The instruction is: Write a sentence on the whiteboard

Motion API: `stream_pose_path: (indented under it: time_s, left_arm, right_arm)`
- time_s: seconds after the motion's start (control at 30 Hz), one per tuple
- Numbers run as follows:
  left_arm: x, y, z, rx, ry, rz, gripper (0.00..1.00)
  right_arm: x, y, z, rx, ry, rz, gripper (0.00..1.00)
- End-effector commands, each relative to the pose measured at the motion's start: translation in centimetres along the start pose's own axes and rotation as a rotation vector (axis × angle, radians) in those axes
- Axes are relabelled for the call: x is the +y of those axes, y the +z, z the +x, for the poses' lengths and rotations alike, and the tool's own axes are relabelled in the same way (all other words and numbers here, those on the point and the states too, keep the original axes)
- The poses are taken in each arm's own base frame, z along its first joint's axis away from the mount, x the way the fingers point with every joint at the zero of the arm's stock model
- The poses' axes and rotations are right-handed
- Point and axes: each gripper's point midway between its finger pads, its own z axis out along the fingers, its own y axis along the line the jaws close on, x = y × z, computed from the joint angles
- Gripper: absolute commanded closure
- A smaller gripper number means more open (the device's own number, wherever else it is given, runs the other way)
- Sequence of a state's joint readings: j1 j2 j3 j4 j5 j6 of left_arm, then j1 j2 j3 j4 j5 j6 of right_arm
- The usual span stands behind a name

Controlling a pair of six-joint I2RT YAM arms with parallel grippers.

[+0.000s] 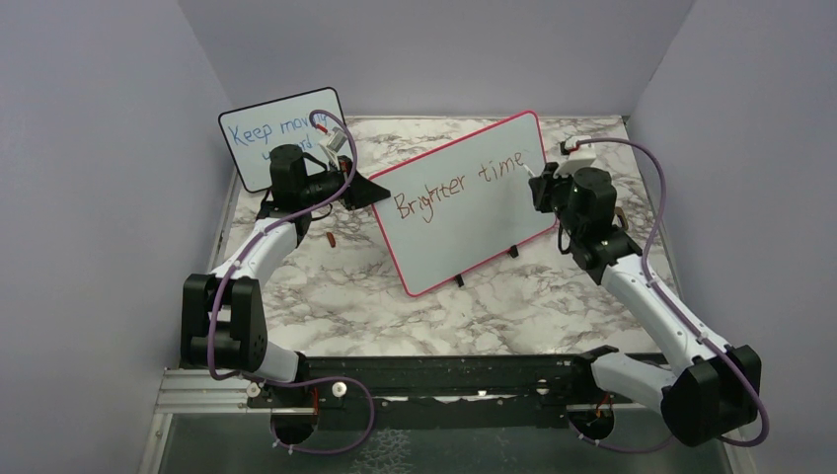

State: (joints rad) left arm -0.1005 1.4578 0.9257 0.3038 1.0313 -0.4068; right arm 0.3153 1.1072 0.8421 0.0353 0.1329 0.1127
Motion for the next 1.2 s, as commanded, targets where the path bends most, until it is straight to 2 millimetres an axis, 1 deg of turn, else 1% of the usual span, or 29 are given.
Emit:
stream_pose_path:
  time_s: [0.0, 0.23, 0.43, 0.6, 0.73, 1.0, 1.17]
  left_arm:
    - [2.9, 0.3, 2.7, 0.048, -0.032, -0.124, 1.00]
    - [3.0, 0.2, 2.5, 0.036, -0.027, -0.145, 1.00]
    - [3.0, 0.0, 2.5, 0.033, -0.027, -0.155, 1.00]
    - [3.0, 0.0, 2.5, 0.028, -0.032, -0.158, 1.00]
    - [3.0, -0.1, 2.3, 0.019, -0.029, -0.169, 1.00]
    - [3.1, -0.3, 2.3, 0.013, -0.028, -0.181, 1.00]
    - [3.0, -0.3, 2.2, 0.011, -0.028, -0.182, 1.00]
  right_arm:
    - [1.6, -1.4, 1.8, 0.061, 0.005, -0.071, 0.99]
    - [3.5, -3.3, 3.3, 0.087, -0.014, -0.104, 0.99]
    - [6.3, -4.7, 4.8, 0.099, -0.055, -0.138, 0.99]
    - [8.9, -5.8, 5.6, 0.093, -0.067, -0.190, 0.99]
    - [10.3, -6.4, 6.6, 0.109, -0.083, -0.212, 0.99]
    - [12.9, -7.6, 7.6, 0.100, -0.140, -0.234, 0.99]
    - [14.4, -8.8, 7.9, 0.086, -0.186, -0.234, 0.99]
